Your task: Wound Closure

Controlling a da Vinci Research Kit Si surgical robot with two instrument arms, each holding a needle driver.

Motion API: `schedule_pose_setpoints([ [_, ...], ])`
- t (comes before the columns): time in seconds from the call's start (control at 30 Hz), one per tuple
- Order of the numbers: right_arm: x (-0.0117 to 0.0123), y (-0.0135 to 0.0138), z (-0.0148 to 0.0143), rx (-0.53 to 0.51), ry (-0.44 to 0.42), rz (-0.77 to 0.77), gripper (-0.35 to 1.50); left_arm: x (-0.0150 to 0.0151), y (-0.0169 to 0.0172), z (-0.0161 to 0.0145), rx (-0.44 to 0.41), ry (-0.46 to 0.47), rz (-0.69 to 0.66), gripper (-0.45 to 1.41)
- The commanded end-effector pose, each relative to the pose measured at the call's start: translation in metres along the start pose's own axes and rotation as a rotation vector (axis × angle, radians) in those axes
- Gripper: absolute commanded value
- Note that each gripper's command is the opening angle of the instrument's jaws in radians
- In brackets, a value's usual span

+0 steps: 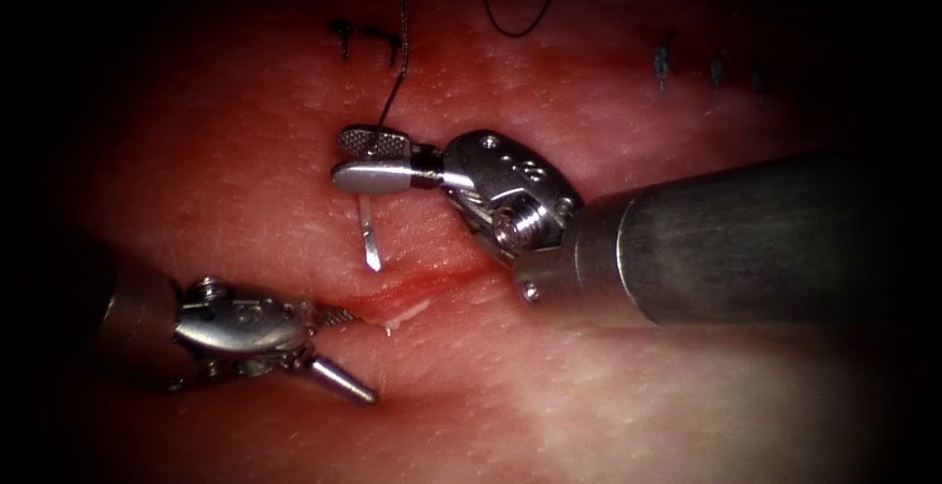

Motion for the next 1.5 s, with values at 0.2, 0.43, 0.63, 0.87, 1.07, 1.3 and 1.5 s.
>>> schedule_pose_setpoints([
  [0.2, -0.0020, 0.0002, 0.0006, 0.014, -0.082, 0.206, -0.35, 0.0009, -0.0005, 0.0006, 0.004, 0.002, -0.002, 0.76],
  [0.43, -0.0021, 0.0000, 0.0008, -0.028, -0.084, 0.268, -0.35, 0.0009, -0.0006, 0.0006, 0.004, 0.001, -0.003, 0.76],
  [0.63, 0.0001, 0.0020, 0.0001, -0.122, 0.016, 0.109, -0.35, 0.0009, -0.0006, 0.0007, 0.003, 0.001, -0.003, 0.76],
  [0.87, 0.0019, 0.0019, -0.0018, -0.112, 0.059, -0.173, 0.44, 0.0009, -0.0006, 0.0006, 0.003, 0.001, -0.003, 0.76],
  [1.07, 0.0034, 0.0016, -0.0019, -0.149, 0.078, -0.289, 1.08, 0.0008, -0.0007, 0.0007, 0.003, 0.001, -0.003, 0.76],
  [1.3, 0.0036, 0.0036, -0.0009, -0.272, -0.007, -0.547, 1.16, 0.0008, -0.0007, 0.0007, 0.003, 0.001, -0.003, 0.76],
  [1.5, 0.0055, 0.0050, -0.0021, -0.411, -0.149, -0.715, 1.36, 0.0008, -0.0007, 0.0007, 0.003, 0.001, -0.004, 0.76],
])
